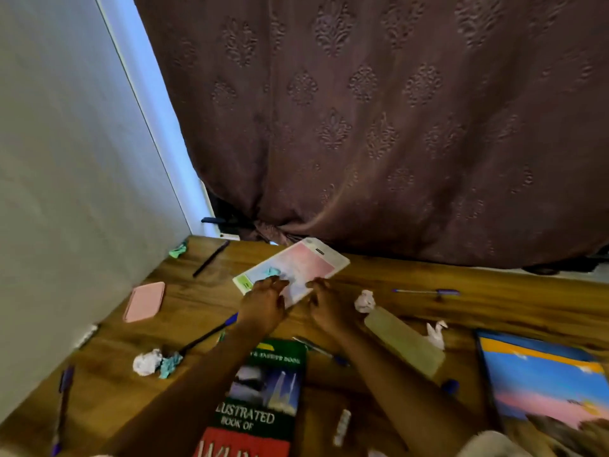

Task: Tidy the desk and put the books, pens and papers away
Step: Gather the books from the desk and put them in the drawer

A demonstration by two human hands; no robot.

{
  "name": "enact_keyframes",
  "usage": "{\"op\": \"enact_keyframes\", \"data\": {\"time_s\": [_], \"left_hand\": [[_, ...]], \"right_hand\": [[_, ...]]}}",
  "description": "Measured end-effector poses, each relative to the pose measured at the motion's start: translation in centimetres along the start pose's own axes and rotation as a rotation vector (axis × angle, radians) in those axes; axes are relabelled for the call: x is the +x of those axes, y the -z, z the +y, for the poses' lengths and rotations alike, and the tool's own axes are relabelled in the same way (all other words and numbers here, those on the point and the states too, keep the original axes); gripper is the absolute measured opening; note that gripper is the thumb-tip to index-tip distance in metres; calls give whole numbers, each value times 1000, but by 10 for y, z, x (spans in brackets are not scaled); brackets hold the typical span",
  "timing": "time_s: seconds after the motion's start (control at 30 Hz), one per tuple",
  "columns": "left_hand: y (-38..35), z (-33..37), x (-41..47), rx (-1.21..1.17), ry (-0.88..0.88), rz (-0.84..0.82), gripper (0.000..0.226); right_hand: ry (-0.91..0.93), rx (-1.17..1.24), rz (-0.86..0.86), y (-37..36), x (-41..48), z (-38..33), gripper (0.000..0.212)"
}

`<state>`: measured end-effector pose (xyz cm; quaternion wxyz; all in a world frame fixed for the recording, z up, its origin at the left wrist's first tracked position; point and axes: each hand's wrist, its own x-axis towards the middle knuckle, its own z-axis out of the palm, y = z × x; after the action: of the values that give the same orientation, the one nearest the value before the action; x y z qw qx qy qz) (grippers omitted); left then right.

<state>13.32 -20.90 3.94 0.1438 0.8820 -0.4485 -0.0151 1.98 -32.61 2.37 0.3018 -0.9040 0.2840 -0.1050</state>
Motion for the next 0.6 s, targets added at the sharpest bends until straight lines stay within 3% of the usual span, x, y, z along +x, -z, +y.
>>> {"op": "enact_keyframes", "data": {"time_s": [0.1,0.23,0.5,0.6], "left_hand": [[-9,-28,39,118,-97,-98,56],[-22,-67,72,329,-149,-217,58],[-19,-140,51,289,174,-138,58],[-12,-140,59,256,164,-58,68]], "right_hand": [[76,-221,35,-24,34,11,49],[87,-331,-69,-42,46,35,82],[97,-392,-15,-54,53,41,72],[99,-409,-5,-54,53,41,72]]}}
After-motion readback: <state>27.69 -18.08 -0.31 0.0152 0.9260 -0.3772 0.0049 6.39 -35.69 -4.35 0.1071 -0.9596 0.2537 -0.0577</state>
